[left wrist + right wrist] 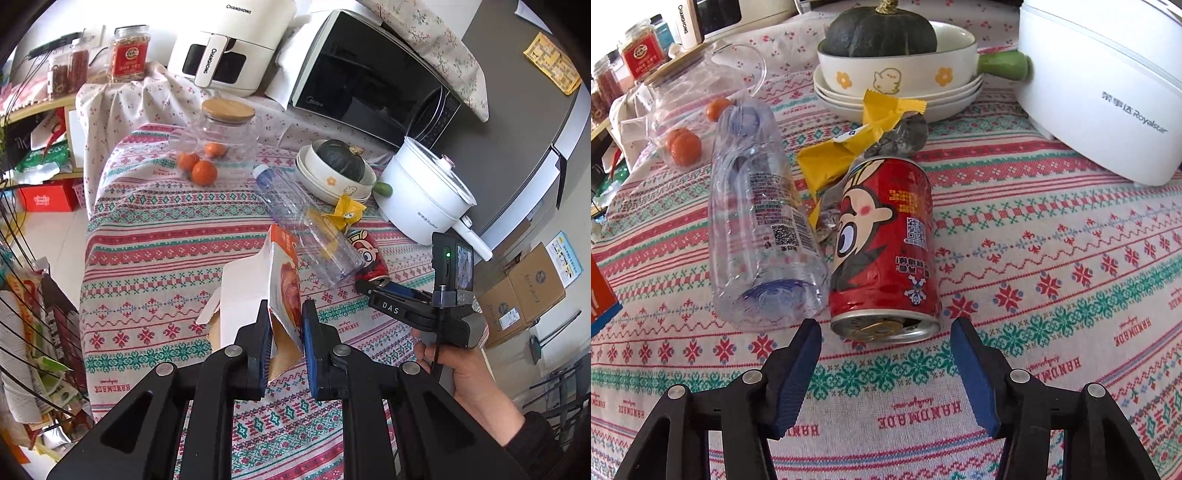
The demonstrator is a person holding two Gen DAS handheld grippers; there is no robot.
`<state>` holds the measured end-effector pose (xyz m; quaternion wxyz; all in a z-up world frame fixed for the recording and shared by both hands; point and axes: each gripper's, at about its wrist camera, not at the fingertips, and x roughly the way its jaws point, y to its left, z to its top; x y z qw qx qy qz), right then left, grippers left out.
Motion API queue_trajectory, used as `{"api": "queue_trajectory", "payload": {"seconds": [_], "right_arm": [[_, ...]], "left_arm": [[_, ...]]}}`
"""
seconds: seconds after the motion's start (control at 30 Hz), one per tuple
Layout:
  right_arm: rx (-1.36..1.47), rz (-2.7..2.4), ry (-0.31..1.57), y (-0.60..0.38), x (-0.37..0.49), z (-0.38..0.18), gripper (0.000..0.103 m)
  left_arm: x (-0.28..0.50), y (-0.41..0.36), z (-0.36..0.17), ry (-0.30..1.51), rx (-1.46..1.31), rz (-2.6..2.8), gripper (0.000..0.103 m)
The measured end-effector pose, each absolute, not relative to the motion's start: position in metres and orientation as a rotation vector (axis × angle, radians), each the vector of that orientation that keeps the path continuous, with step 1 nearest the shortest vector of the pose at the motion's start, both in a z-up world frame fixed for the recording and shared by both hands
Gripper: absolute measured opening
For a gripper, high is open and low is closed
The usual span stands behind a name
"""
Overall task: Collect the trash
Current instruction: 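Grasp the red can with the right tool while the left tool holds the box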
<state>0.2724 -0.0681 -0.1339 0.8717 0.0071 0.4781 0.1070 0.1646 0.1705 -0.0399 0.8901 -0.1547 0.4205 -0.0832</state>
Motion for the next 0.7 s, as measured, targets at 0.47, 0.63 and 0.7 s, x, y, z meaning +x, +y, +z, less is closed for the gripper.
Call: {"api": "queue_trajectory", "payload": {"seconds": [0.47, 0.63, 0.7], "right_arm": [[0.017, 0.253, 0.989, -0.073, 0.267, -0.127, 0.053], [-0.03, 0.269, 1.0, -0.088, 0.24, -0.11, 0.052], [-0.038, 0.269, 1.008, -0.098, 0.227, -0.102, 0.052]], "left_arm": [[0.164, 0.164, -0.041, 0.881, -0.307, -0.179, 0.016], [0.159, 0.155, -0.035, 0.867, -0.293, -0.204, 0.016], [0.157, 0.15, -0.033, 0.868, -0.29, -0.219, 0.016]]}}
